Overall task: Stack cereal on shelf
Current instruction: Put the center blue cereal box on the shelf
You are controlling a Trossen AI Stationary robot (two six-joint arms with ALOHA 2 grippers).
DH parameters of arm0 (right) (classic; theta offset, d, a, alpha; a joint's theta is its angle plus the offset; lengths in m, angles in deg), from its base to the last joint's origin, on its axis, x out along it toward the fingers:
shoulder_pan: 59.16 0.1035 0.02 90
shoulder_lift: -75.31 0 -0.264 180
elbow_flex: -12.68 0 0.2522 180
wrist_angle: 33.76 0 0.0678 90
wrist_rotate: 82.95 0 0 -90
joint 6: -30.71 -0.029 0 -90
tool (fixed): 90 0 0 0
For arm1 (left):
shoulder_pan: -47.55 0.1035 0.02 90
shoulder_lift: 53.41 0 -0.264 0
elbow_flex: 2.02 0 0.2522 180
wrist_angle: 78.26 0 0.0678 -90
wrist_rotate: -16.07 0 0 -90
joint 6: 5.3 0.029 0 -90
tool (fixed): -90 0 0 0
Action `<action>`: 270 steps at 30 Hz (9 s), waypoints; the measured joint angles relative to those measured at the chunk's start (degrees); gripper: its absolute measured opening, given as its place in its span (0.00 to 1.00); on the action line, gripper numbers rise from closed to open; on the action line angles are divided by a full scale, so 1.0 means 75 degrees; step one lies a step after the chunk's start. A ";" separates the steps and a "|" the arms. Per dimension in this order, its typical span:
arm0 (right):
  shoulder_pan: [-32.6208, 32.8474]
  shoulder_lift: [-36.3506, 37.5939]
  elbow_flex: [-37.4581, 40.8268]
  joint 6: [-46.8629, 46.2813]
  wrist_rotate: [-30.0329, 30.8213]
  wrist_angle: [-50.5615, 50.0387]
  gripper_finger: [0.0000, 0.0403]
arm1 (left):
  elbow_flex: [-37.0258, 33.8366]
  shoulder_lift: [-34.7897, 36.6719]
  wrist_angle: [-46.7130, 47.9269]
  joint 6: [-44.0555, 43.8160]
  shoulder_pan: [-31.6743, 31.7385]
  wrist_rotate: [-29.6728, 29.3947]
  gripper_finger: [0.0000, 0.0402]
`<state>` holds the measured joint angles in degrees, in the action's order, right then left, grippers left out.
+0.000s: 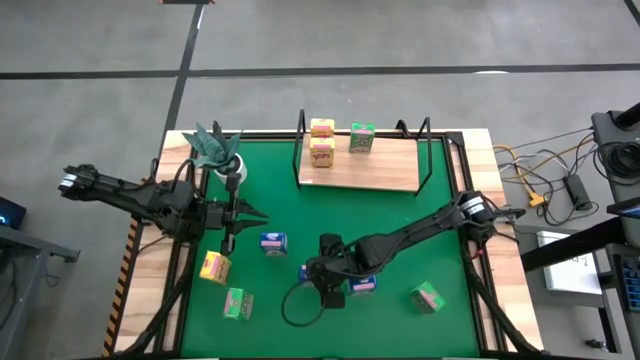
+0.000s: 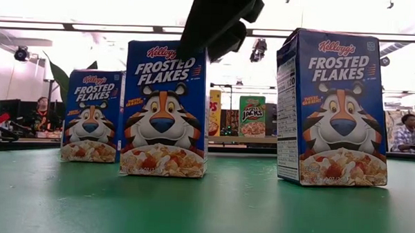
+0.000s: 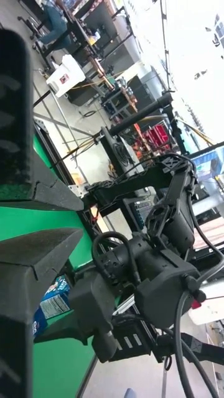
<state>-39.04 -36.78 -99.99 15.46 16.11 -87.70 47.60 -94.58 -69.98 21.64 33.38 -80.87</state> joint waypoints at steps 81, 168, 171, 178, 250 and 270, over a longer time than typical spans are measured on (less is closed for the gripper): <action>-0.6854 0.6674 0.5422 0.2242 -0.0891 -0.0719 0.41 | 0.0000 -0.0044 -0.0044 -0.0460 0.0000 -0.0009 0.10; -0.4652 0.6423 0.6845 0.1184 0.3212 0.0173 0.03 | 0.0000 -0.0044 -0.0125 -0.0481 0.0000 -0.0003 0.10; -0.4637 0.6423 0.6874 0.1166 0.3144 0.0258 0.03 | 0.0000 -0.0044 -0.0125 -0.0483 0.0000 -0.0005 0.10; -0.4491 0.6221 0.7242 0.0783 0.2410 0.0772 0.03 | 0.0001 -0.0044 -0.0122 -0.0481 0.0001 -0.0003 0.10; -0.6138 0.3990 0.6341 0.2531 0.3797 0.0879 0.03 | 0.0001 -0.0044 -0.0108 -0.0486 0.0002 0.0003 0.10; -0.6537 0.3984 0.6344 0.2538 0.2851 0.1256 0.03 | 0.0000 -0.0044 -0.0110 -0.0487 0.0003 0.0003 0.10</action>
<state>-88.07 -6.90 -52.41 34.50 37.49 -78.28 47.60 -94.91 -70.81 17.99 33.40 -80.84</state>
